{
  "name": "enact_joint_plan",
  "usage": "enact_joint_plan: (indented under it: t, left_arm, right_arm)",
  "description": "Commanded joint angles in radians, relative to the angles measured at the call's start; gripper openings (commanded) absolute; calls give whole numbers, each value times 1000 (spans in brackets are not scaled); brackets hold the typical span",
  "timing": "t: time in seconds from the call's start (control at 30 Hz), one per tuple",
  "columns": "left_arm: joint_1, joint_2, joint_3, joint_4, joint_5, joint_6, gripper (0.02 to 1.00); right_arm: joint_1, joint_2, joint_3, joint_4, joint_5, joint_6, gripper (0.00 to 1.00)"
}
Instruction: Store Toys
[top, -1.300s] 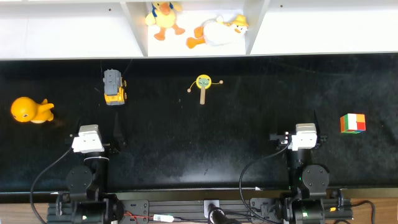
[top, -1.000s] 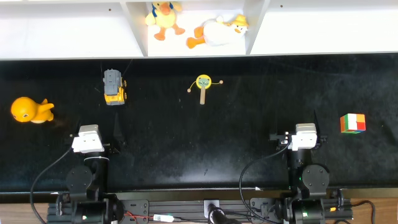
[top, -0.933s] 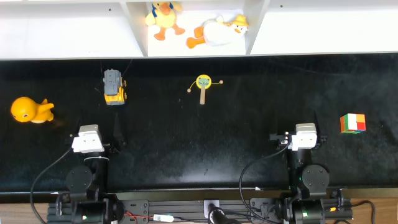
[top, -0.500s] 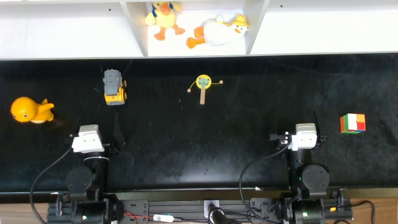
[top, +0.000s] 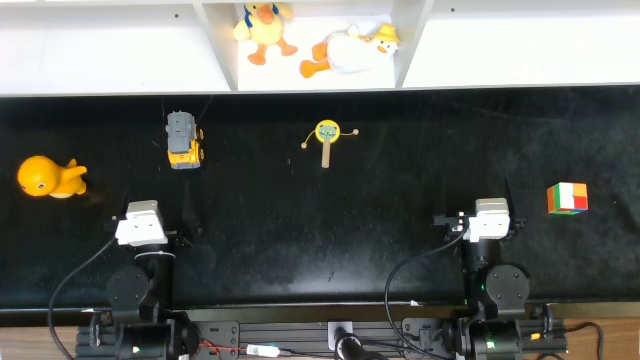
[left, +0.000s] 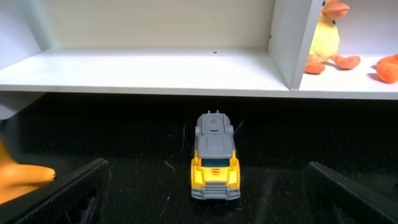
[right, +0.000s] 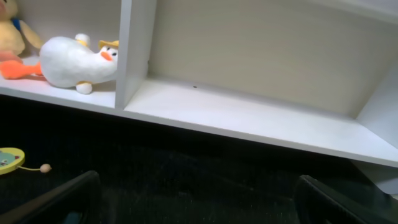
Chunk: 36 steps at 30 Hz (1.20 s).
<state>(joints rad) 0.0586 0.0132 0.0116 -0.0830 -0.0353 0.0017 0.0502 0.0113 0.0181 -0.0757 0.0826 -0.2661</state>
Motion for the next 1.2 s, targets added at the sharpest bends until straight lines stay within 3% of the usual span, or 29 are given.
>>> enact_joint_plan:
  t: [0.03,0.17,0.3,0.43,0.5,0.63,0.83,1.07,1.2]
  left_arm:
    - [-6,-8,-3,0,-19,-10,998]
    - [-5,62,72,-19,31,-75,996]
    - [23,320,378,-293,34,-64,996]
    - [106,549,672,-569,40,82,993]
    - [172,656,798,-655,79,185,991]
    - [361,838,987,-737,255,373,993]
    - [657,1030,1083,-758,466,533,993]
    - [931,1062,1082,-780,563,715,996]
    - [975,1096,1081,-775,565,832,996]
  right_arm:
    - [2,-7,-14,5,-4,-4,993]
    - [2,-7,-14,5,-4,-4,996]
    - [2,-7,-14,5,-4,-4,996]
    - [2,-7,-14,5,-4,-4,993]
    - [2,-7,-14,5,-4,-4,996]
    - [2,-7,-14,5,-5,-4,993]
    - [2,-7,-14,5,-4,-4,993]
    - [2,-7,-14,5,-4,-4,996]
    - [2,-7,-14,5,-4,-4,996]
